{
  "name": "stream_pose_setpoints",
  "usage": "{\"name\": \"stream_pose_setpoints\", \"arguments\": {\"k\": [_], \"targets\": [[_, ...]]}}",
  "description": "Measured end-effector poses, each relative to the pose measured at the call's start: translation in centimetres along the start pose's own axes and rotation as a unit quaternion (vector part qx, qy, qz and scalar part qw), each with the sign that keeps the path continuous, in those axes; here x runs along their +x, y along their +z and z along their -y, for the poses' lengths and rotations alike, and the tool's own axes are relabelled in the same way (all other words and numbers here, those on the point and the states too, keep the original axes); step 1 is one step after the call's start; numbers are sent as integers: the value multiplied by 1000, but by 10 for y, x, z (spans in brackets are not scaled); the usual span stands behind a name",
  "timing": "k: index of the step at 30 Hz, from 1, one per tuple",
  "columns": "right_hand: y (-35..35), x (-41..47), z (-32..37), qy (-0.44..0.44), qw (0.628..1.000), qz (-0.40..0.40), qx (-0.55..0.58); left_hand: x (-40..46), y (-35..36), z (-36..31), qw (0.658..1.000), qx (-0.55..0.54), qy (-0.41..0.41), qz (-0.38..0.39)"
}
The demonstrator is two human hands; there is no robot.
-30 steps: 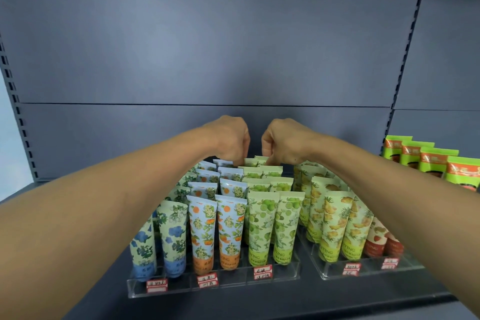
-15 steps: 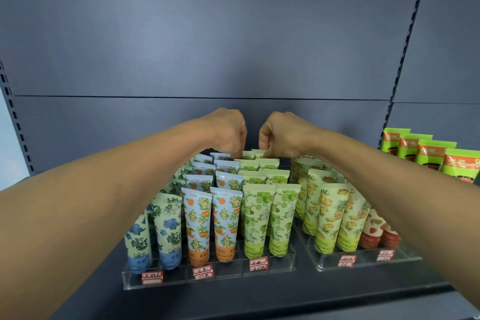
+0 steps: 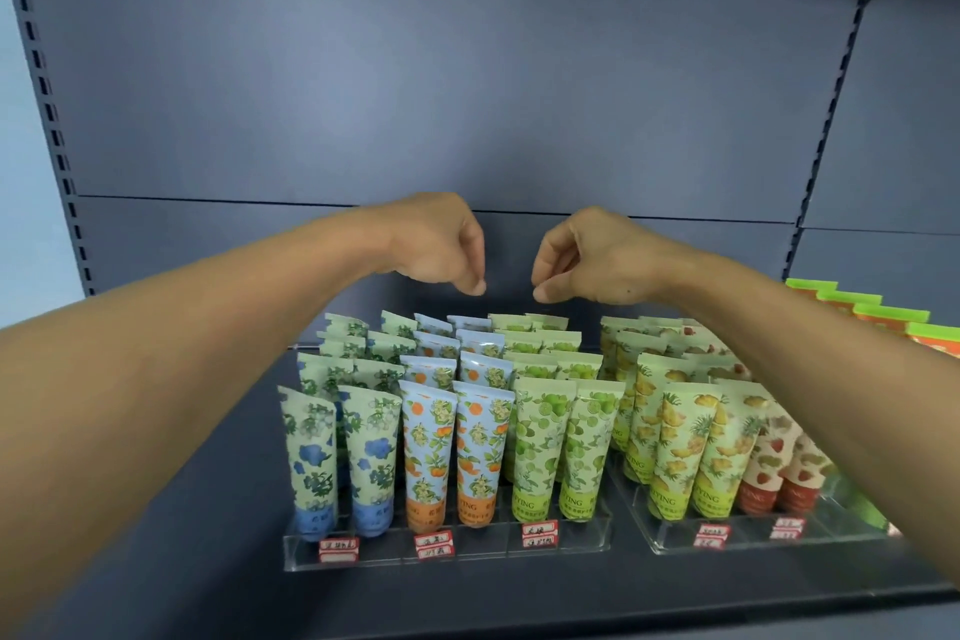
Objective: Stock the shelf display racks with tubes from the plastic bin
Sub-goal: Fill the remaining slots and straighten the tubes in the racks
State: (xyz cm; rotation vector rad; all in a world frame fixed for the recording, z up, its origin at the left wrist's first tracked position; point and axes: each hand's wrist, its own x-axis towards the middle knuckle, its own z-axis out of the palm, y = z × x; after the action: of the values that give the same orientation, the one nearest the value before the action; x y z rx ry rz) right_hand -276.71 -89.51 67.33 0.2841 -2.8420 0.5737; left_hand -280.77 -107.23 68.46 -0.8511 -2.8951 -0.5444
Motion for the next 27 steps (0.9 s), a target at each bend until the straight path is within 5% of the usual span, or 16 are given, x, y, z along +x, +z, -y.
{"name": "stream_pose_setpoints", "arguments": {"k": [27], "targets": [[50,35,51,8,990,74,-120,-1,15,35,995,83,18,43]]}}
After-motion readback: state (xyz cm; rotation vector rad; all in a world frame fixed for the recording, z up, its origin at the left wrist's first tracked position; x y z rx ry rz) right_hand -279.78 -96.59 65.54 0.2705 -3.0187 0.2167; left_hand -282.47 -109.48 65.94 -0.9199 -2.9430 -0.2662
